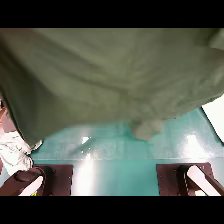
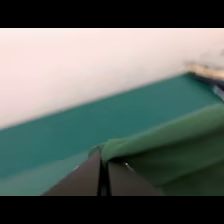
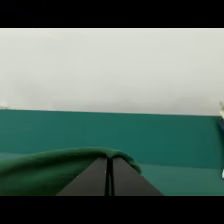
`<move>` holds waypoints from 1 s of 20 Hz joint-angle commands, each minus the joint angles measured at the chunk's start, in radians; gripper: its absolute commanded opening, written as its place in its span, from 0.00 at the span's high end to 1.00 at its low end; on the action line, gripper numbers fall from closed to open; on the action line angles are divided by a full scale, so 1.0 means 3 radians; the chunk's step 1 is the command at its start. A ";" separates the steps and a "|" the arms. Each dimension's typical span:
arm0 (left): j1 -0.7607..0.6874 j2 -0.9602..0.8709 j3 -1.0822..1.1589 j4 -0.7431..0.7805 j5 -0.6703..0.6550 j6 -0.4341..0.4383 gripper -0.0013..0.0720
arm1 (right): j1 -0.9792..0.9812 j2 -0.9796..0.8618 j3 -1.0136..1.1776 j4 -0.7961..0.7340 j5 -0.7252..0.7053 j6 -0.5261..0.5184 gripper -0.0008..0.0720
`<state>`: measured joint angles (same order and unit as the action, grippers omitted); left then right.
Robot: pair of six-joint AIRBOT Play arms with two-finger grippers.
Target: Fold the shirts.
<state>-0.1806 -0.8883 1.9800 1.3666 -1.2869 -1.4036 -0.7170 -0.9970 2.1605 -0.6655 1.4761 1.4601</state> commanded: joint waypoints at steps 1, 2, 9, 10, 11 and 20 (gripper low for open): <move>0.0003 -0.0338 -0.0760 0.0156 -0.0173 0.0014 0.95 | 0.0273 -0.0259 -0.0481 -0.0080 0.0154 0.0060 0.96; 0.0003 -0.0496 -0.0982 0.0127 -0.0145 0.0014 0.95 | 0.0543 -0.0328 -0.0746 -0.0299 0.0153 0.0057 0.97; 0.0003 -0.1692 -0.1652 0.0130 0.0589 0.0005 0.95 | 0.2164 -0.1218 -0.1593 -0.1982 -0.0711 0.0060 0.96; 0.0004 -0.1795 -0.1652 0.0135 0.0749 -0.0071 0.95 | 0.2251 -0.1356 -0.1631 -0.1974 -0.0932 0.0070 0.96; 0.0018 -0.1865 -0.1652 0.0144 0.0863 -0.0136 0.90 | 0.2312 -0.1488 -0.1635 -0.1974 -0.1101 0.0125 0.96; 0.0800 -0.1872 -0.1289 0.0009 -0.0121 -0.0212 0.30 | 0.2103 -0.1623 -0.1634 -0.1698 -0.0858 0.0066 0.43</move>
<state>-0.0227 -1.4528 1.5627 1.3880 -1.1591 -1.4631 -0.0574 -1.4933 1.6730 -1.2186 1.1500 1.5063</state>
